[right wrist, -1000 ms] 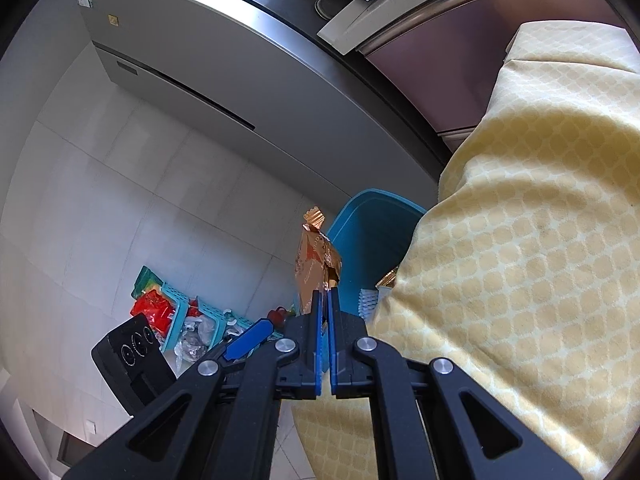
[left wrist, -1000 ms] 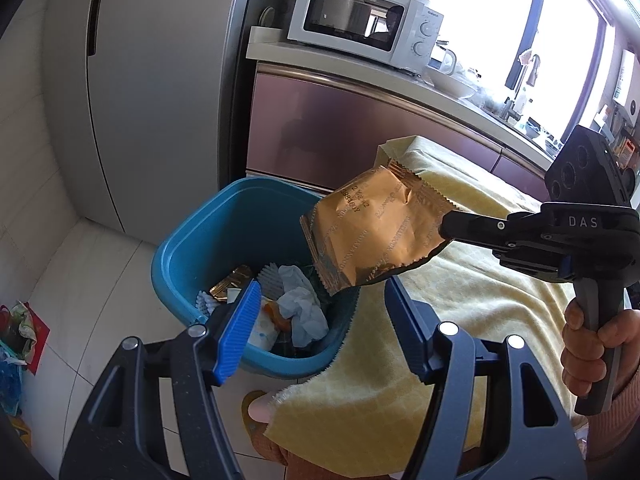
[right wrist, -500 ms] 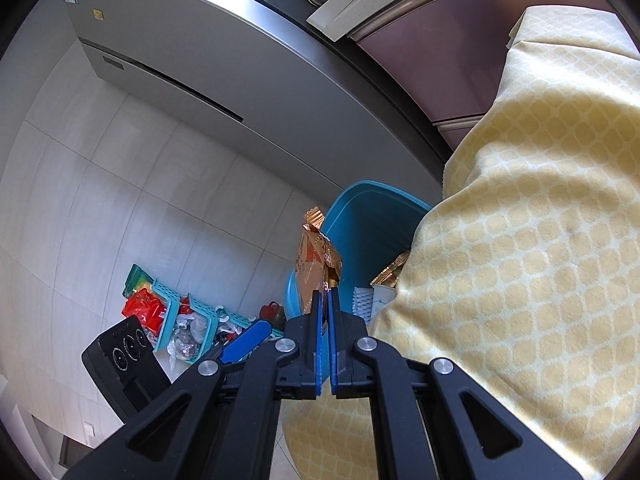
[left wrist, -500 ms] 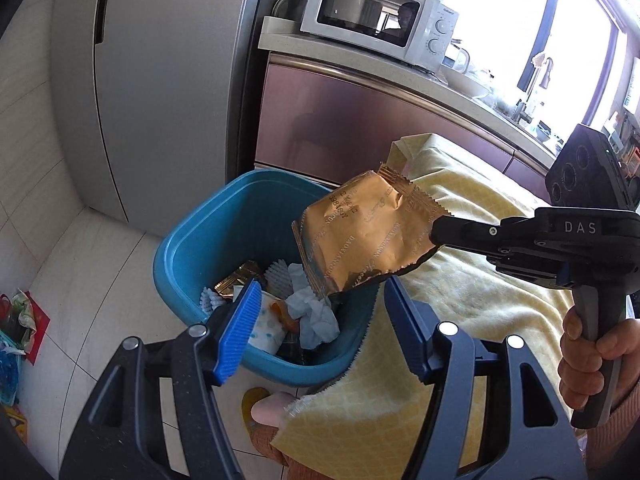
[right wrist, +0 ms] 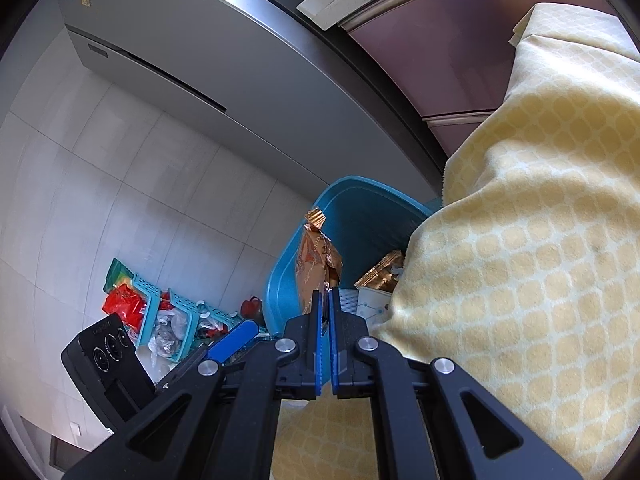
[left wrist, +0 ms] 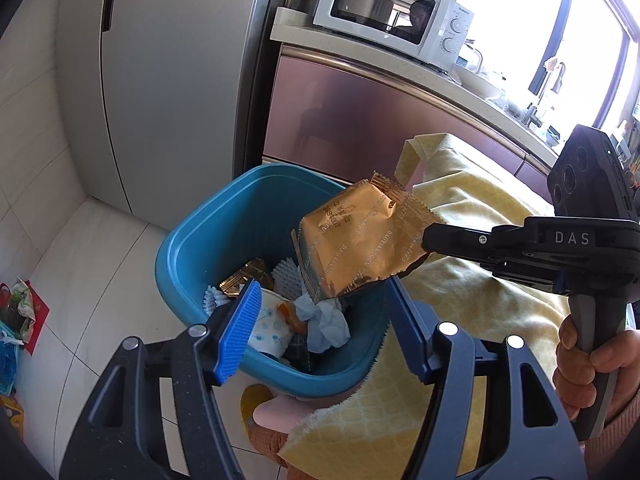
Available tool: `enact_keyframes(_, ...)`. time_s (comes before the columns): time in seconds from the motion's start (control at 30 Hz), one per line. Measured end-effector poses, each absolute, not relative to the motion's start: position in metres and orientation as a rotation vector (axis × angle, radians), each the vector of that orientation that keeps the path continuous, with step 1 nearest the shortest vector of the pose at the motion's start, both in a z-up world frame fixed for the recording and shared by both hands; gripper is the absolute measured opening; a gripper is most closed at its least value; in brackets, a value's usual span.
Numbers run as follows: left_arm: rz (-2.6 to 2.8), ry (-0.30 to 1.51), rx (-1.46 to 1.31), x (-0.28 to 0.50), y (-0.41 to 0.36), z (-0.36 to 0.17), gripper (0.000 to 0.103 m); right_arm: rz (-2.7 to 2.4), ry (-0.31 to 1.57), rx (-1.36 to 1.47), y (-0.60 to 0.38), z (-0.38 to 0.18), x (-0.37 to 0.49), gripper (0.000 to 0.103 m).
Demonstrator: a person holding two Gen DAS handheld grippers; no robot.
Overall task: Collect trash
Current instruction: 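Lift the copper wrapper with the right tool and carry it over the teal bin, then open the right tool to drop the copper wrapper into the teal bin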
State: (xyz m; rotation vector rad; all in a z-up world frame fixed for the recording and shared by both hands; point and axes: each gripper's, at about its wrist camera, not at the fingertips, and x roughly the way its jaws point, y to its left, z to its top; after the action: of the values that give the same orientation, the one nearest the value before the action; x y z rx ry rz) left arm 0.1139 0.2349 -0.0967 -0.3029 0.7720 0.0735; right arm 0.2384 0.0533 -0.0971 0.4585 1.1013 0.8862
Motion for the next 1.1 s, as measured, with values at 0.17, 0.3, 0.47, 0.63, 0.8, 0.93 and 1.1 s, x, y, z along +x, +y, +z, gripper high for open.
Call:
enact_keyframes(0.17, 0.085, 0.780, -0.312, 0.116, 0.238, -0.100, 0.063, 0.876, 1.107, 0.419, 0.063, -0.099, 0.239, 0.004)
enact_keyframes(0.3, 0.094, 0.779, -0.315, 0.115, 0.239, -0.101, 0.063, 0.866, 1.096, 0.379, 0.070, -0.097, 0.238, 0.005)
enact_keyframes(0.47, 0.097, 0.779, -0.314, 0.114, 0.240, -0.102, 0.063, 0.857, 1.093, 0.343, 0.074, -0.096, 0.238, 0.006)
enact_keyframes(0.63, 0.101, 0.781, -0.319, 0.112, 0.244, -0.104, 0.063, 0.848, 1.084, 0.307, 0.077, -0.095, 0.236, 0.009)
enact_keyframes(0.8, 0.102, 0.780, -0.321, 0.110, 0.246, -0.105, 0.063, 0.837, 1.072, 0.275, 0.080, -0.093, 0.235, 0.014)
enact_keyframes(0.93, 0.105, 0.780, -0.324, 0.109, 0.247, -0.106, 0.063, 0.838, 1.067, 0.262, 0.079, -0.094, 0.235, 0.016)
enact_keyframes(1.1, 0.107, 0.776, -0.325, 0.105, 0.248, -0.106, 0.063, 0.838, 1.063, 0.258, 0.078, -0.094, 0.236, 0.017)
